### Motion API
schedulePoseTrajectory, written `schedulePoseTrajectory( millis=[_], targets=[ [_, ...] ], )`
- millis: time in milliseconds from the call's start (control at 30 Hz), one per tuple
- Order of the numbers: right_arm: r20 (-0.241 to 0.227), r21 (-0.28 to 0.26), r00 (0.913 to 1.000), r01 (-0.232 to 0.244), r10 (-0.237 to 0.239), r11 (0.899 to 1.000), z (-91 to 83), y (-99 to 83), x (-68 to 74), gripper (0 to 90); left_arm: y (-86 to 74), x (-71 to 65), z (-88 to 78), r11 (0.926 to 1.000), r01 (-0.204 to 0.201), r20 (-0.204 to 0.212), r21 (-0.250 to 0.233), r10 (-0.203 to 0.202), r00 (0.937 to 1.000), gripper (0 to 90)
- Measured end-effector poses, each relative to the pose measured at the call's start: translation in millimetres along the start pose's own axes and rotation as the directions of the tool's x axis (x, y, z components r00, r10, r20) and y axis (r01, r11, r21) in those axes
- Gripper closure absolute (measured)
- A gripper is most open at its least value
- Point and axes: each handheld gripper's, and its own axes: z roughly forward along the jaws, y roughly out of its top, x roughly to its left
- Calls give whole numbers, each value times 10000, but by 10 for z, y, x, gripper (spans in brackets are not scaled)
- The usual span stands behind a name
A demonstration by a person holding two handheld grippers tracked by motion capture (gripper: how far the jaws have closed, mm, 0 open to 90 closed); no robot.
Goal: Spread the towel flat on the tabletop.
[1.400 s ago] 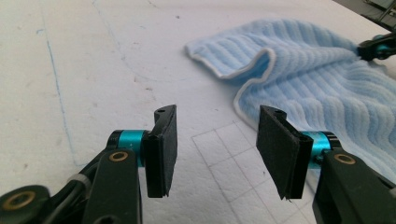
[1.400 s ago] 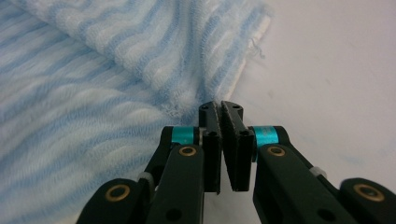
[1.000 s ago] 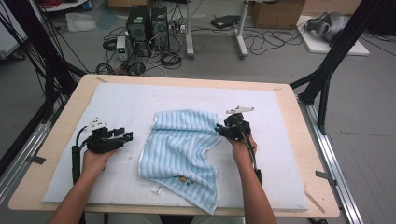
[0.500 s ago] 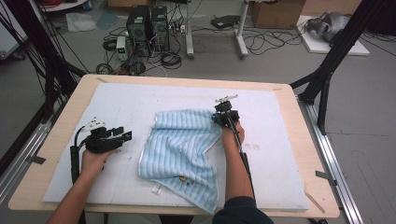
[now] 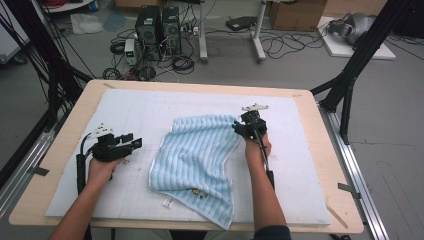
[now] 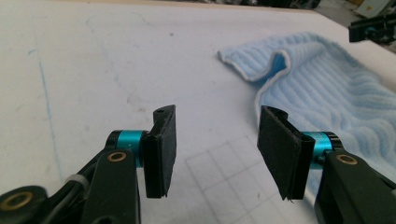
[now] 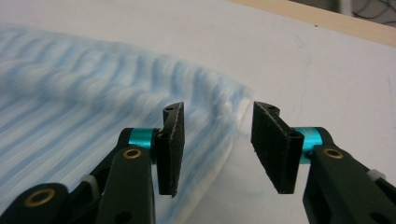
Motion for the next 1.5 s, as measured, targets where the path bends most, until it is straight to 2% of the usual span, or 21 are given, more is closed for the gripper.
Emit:
schedulePoseTrajectory(
  millis=[133,233,267,333,400,533,633,767,867,933,967,1033,1133,1233,1267,1300,1333,1367,1400,1467,1500],
  targets=[
    [-695,-105,9973,247,-254,9996,-260,-150,-2,464,155,-44,139,9992,-347,349,220,339,9988,450],
    [-939,-257,9939,557,-579,9981,-430,-252,36,433,264,-44,279,9989,-340,424,332,326,9986,432],
    [-1055,-199,9923,639,-657,9978,-475,-276,48,416,296,-41,333,9992,-183,524,356,164,9985,428],
    [-1351,-287,9886,638,-672,9975,-556,-335,72,384,352,-42,445,9991,-62,677,413,34,9977,422],
    [-1458,-409,9869,637,-690,9971,-633,-405,92,367,399,-49,568,9985,-184,697,518,147,9975,417],
    [-1818,-597,9808,611,-710,9963,-718,-519,86,342,467,-41,771,9966,-318,610,765,272,9978,409],
    [-2050,-584,9761,607,-715,9964,-739,-555,53,300,499,-36,897,9950,-259,937,962,169,9955,402],
    [-2049,-613,9764,563,-678,9965,-747,-600,15,296,545,-37,1067,9920,-359,594,1207,289,9978,378],
    [-2093,-631,9762,453,-576,9970,-723,-600,-11,295,569,-31,1243,9841,-518,413,1697,454,9981,350],
    [-2082,-593,9767,406,-522,9974,-713,-602,-17,295,591,-39,1346,9785,-628,-103,1967,661,9978,357],
    [-2099,-591,9764,390,-506,9975,-714,-602,-16,295,598,-39,1391,9762,-552,-223,2095,612,9979,365],
    [-2095,-689,9761,448,-584,9966,-727,-601,-18,295,598,-48,1465,9700,-754,-271,2309,839,9961,371],
    [-2084,-721,9768,358,-501,9968,-749,-604,-32,295,569,-94,1565,9541,-1146,-210,2768,1252,9919,397],
    [-2070,-749,9775,262,-413,9968,-757,-616,-58,295,560,-167,1606,9350,-1906,-441,2990,2130,9761,435],
    [-2089,-780,9771,252,-410,9966,-759,-619,-65,295,561,-183,1604,9265,-2202,-392,3050,2432,9692,458],
    [-2076,-771,9776,196,-352,9968,-762,-621,-68,295,560,-199,1599,9261,-2245,-135,3032,2398,9707,521],
    [-2079,-757,9776,185,-339,9970,-764,-621,-72,295,561,-216,1597,9215,-2421,183,3036,2484,9685,619],
    [-2082,-757,9775,181,-335,9970,-765,-622,-72,295,561,-228,1595,9148,-2658,542,3041,2620,9636,768],
    [-2062,-763,9779,183,-337,9969,-763,-622,-70,295,562,-233,1599,9100,-2774,579,3081,2731,9602,861],
    [-2086,-774,9773,216,-374,9968,-756,-622,-70,296,584,-202,1610,9167,-2509,459,3110,2492,9674,868],
    [-2105,-763,9769,214,-371,9969,-754,-621,-64,296,596,-181,1612,9185,-2460,255,3096,2506,9677,871]
  ],
)
